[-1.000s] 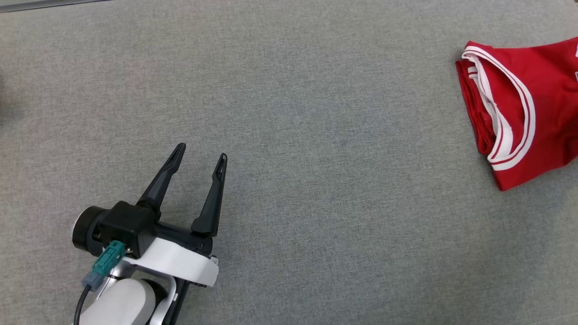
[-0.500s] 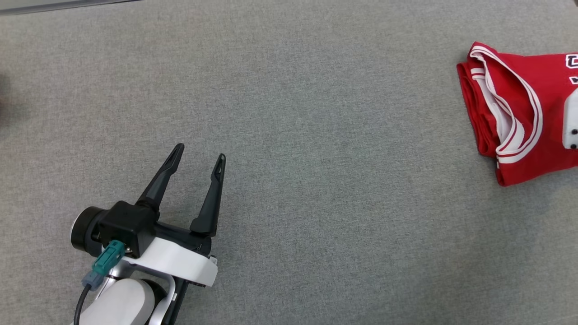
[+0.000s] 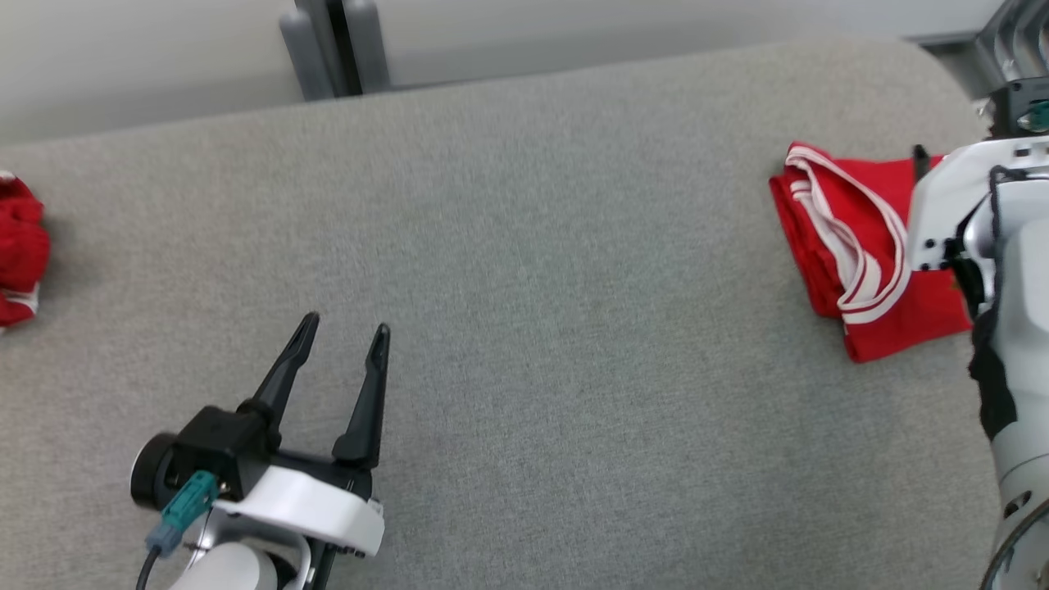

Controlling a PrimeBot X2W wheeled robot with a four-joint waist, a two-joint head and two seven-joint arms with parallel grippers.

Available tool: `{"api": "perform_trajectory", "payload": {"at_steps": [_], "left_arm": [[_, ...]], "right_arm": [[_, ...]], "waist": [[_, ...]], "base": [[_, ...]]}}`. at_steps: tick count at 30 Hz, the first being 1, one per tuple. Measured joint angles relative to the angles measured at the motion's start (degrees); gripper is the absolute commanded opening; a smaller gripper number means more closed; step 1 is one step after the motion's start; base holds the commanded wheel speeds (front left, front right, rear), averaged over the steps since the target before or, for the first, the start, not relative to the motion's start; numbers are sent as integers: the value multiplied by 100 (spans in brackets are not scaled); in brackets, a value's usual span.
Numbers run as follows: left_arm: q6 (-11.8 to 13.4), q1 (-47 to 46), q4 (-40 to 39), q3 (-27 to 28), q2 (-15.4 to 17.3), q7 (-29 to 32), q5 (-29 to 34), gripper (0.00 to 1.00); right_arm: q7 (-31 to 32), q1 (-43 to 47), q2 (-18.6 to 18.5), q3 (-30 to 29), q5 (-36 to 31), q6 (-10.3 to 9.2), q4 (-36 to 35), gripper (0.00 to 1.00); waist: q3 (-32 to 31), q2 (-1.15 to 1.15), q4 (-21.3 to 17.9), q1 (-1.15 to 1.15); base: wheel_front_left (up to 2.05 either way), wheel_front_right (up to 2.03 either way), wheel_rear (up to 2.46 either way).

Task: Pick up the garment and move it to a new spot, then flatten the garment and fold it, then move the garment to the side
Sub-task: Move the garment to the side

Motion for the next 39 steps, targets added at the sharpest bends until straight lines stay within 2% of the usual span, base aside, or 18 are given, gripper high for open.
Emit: {"api": "perform_trajectory", "payload": {"at_steps": [9,18,21,24,28,39], "left_arm": [[170,693,40,316,-79,-159,-337,100],[298,1394,-14,822,-115,-236,-544,100],[303,1597,-14,1037,-120,-250,-557,100],[302,1758,-19,1218,-138,-258,-555,100],[300,1949,-71,1448,-189,-269,-494,100],[99,2193,-30,1745,-381,-269,-301,100]], "right_arm": [[-1109,14,232,953,914,0,837,100],[-2128,616,328,1582,1651,0,899,100],[-2241,934,347,1719,1896,0,625,100],[-2290,1295,348,2137,2386,0,225,100],[-2305,1872,359,2475,2742,0,-617,100],[-2079,3794,360,2757,3267,0,-3083,100]], "waist": [[-875,0,63,0],[-1397,0,297,0],[-1452,0,373,0],[-1467,0,424,0],[-1460,0,452,0],[-1479,0,574,0]], "base": [[0,0,0],[0,0,0],[0,0,0],[0,0,0],[0,0,0],[0,0,0]]}}
